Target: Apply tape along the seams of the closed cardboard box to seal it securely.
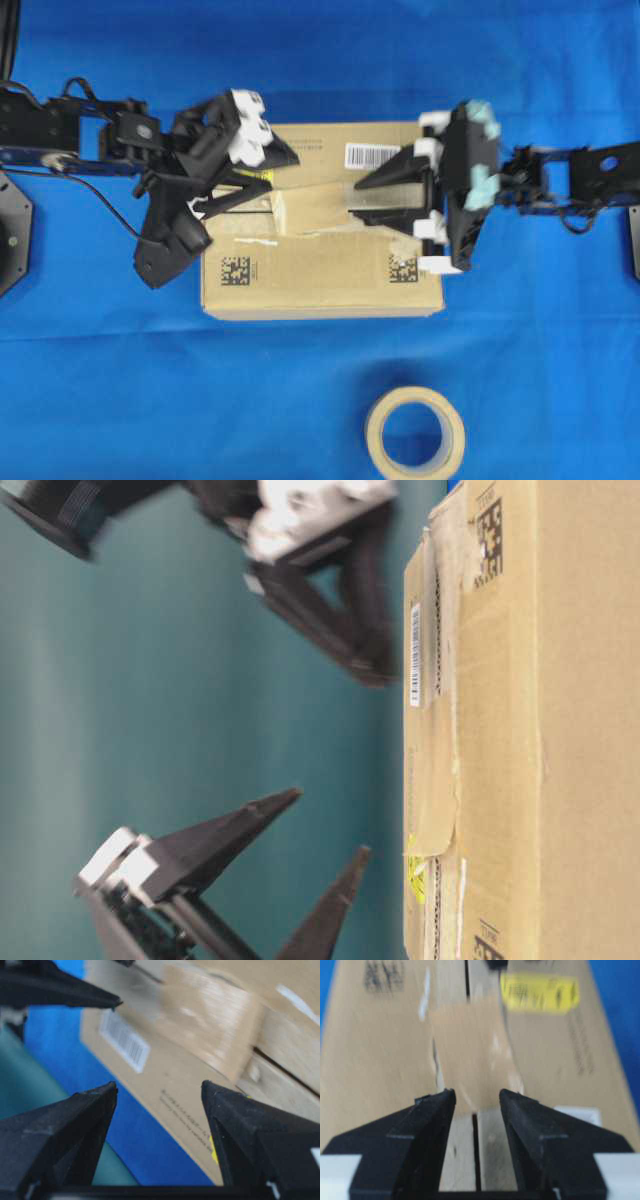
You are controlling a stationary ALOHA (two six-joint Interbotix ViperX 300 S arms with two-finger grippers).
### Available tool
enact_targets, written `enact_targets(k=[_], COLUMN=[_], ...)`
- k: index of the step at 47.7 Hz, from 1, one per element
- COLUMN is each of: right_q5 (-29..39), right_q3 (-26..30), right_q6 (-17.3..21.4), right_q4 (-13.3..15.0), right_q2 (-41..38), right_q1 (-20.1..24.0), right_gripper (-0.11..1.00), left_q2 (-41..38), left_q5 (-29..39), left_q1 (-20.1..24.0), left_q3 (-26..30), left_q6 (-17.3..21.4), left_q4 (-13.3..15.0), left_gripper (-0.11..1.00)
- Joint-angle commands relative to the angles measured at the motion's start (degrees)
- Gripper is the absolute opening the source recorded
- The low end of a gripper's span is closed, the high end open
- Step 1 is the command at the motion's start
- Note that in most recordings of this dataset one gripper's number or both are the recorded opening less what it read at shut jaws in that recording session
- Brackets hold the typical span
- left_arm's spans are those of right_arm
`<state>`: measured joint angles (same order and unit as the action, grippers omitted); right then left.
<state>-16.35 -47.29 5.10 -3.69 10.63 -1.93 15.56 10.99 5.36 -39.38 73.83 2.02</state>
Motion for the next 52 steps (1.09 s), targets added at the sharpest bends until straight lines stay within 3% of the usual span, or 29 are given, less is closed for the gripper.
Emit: enact_targets(k=[1, 7, 9, 16, 18, 22, 33, 39, 44, 52], right_q5=[-1.05, -4.31, -4.92, -5.36, -5.45, -5.19, -5.19, -5.45, -5.54, -5.54], right_q3=[0.7, 1.05, 1.41, 3.6, 4.39, 6.15, 9.14, 9.76, 10.28, 10.72], right_q6=[-0.18, -0.18, -0.18, -0.18, -0.18, -0.26, -0.35, -0.18, 0.0, 0.18], right_q4=[0.35, 0.35, 0.26, 0.26, 0.26, 0.44, 0.53, 0.53, 0.53, 0.44], right_q2=[3.78, 3.69, 3.16, -0.26, -1.41, -4.04, -9.05, -11.25, -12.66, -14.5], right_q1=[-0.18, -1.41, -1.93, -3.34, -3.43, -3.69, -3.69, -3.16, -2.46, -1.76], right_gripper=[0.5, 0.48, 0.44, 0.06, 0.0, 0.0, 0.0, 0.0, 0.0, 0.0], left_q2=[2.46, 3.96, 4.13, 3.08, 2.55, 1.23, -4.04, -8.26, -10.72, -12.57], left_q5=[-4.57, -10.11, -12.04, -17.93, -19.69, -22.94, -28.21, -29.71, -30.23, -31.46], left_q1=[-0.26, -0.79, -1.23, -3.52, -4.04, -5.1, -5.01, -3.16, -3.08, -2.81], left_q3=[-0.62, -2.55, -3.25, -4.83, -5.01, -5.45, -5.8, -5.8, -5.89, -6.94], left_q6=[-5.89, -19.25, -25.66, -39.38, -41.4, -43.86, -49.31, -55.63, -56.07, -60.38], left_q4=[0.26, 0.26, 0.26, -0.09, -0.09, -0.09, 0.09, 0.09, 0.26, 0.26], left_gripper=[0.65, 0.63, 0.6, 0.23, 0.12, -0.01, 0.0, 0.0, 0.0, 0.0])
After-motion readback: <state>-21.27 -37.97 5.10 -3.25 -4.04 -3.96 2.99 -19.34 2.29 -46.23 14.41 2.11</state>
